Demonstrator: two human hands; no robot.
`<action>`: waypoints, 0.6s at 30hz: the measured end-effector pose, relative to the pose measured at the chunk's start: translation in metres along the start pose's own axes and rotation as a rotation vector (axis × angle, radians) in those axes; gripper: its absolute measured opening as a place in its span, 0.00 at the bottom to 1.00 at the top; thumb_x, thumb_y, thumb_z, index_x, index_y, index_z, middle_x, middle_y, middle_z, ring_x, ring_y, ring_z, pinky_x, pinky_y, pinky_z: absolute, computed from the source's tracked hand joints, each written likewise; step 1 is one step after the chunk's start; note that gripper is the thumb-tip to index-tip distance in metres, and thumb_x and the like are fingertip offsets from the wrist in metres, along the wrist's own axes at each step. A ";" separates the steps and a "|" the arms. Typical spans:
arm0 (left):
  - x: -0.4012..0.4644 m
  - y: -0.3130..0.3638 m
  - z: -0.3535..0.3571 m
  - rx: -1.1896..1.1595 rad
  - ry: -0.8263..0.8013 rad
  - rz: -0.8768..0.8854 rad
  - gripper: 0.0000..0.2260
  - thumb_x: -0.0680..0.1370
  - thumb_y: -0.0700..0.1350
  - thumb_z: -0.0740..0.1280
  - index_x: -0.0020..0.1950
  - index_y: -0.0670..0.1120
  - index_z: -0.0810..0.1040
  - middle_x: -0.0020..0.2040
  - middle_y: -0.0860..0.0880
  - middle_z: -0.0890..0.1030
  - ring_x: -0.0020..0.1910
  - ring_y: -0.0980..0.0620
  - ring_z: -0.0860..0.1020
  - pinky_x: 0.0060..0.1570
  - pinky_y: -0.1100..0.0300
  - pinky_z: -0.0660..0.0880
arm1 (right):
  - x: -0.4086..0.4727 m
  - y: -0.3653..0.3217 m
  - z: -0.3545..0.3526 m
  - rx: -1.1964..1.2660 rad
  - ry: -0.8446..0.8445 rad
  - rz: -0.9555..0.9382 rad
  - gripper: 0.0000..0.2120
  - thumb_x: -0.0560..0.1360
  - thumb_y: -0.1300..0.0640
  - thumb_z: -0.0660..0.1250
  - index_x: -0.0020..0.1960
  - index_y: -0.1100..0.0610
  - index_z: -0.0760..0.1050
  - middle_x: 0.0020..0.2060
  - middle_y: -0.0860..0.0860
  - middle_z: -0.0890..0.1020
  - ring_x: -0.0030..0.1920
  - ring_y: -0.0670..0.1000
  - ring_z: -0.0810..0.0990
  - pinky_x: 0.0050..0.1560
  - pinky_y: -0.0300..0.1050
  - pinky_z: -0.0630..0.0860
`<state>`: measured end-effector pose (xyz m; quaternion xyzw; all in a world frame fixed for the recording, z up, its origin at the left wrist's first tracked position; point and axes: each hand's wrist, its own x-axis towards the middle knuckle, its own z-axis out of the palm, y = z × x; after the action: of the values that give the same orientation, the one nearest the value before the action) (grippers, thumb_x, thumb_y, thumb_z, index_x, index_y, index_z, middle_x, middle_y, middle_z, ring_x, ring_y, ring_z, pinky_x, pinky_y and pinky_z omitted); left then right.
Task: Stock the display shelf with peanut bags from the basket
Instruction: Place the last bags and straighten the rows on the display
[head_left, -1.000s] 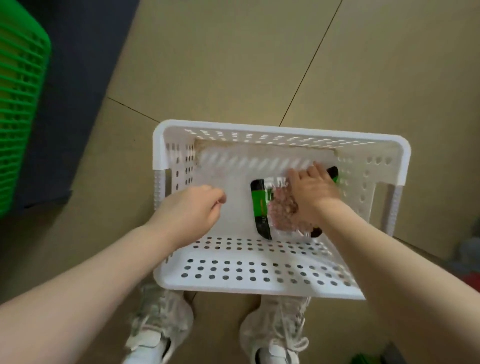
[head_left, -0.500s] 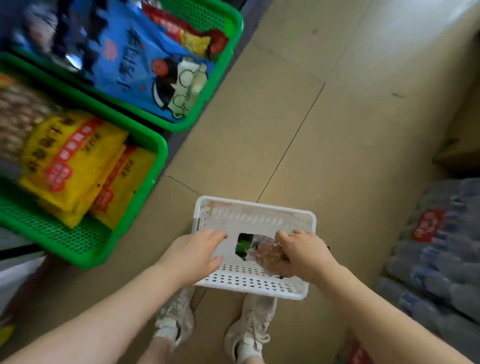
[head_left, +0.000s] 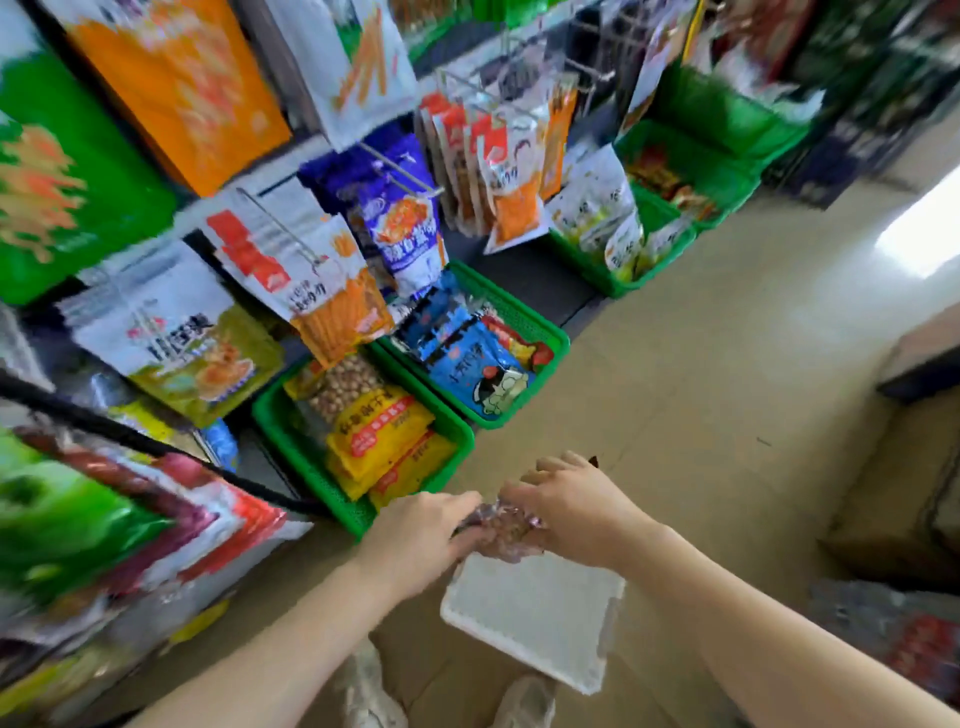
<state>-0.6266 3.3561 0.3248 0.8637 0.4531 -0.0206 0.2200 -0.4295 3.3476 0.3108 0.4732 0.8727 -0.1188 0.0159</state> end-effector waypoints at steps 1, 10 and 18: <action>-0.010 -0.002 -0.017 0.008 0.044 -0.018 0.15 0.78 0.56 0.58 0.54 0.47 0.73 0.49 0.46 0.82 0.49 0.43 0.78 0.36 0.55 0.66 | 0.009 -0.008 -0.016 -0.052 0.070 -0.019 0.17 0.62 0.49 0.70 0.50 0.46 0.73 0.32 0.44 0.82 0.39 0.51 0.80 0.44 0.43 0.69; -0.160 -0.061 -0.163 -0.093 0.480 -0.332 0.12 0.78 0.50 0.63 0.38 0.44 0.69 0.26 0.50 0.73 0.29 0.48 0.76 0.27 0.59 0.63 | 0.090 -0.123 -0.148 0.359 0.458 0.295 0.42 0.65 0.46 0.75 0.71 0.53 0.57 0.71 0.57 0.64 0.71 0.60 0.63 0.69 0.56 0.63; -0.335 -0.135 -0.245 -0.321 0.917 -0.434 0.08 0.79 0.45 0.63 0.41 0.43 0.74 0.32 0.43 0.77 0.32 0.52 0.76 0.33 0.59 0.65 | 0.175 -0.314 -0.207 1.587 0.047 0.246 0.15 0.64 0.43 0.74 0.46 0.50 0.78 0.48 0.58 0.79 0.50 0.58 0.78 0.57 0.56 0.76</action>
<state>-0.9701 3.2612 0.5754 0.6261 0.6684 0.3834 0.1193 -0.7692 3.3723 0.5474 0.4385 0.4699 -0.6912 -0.3304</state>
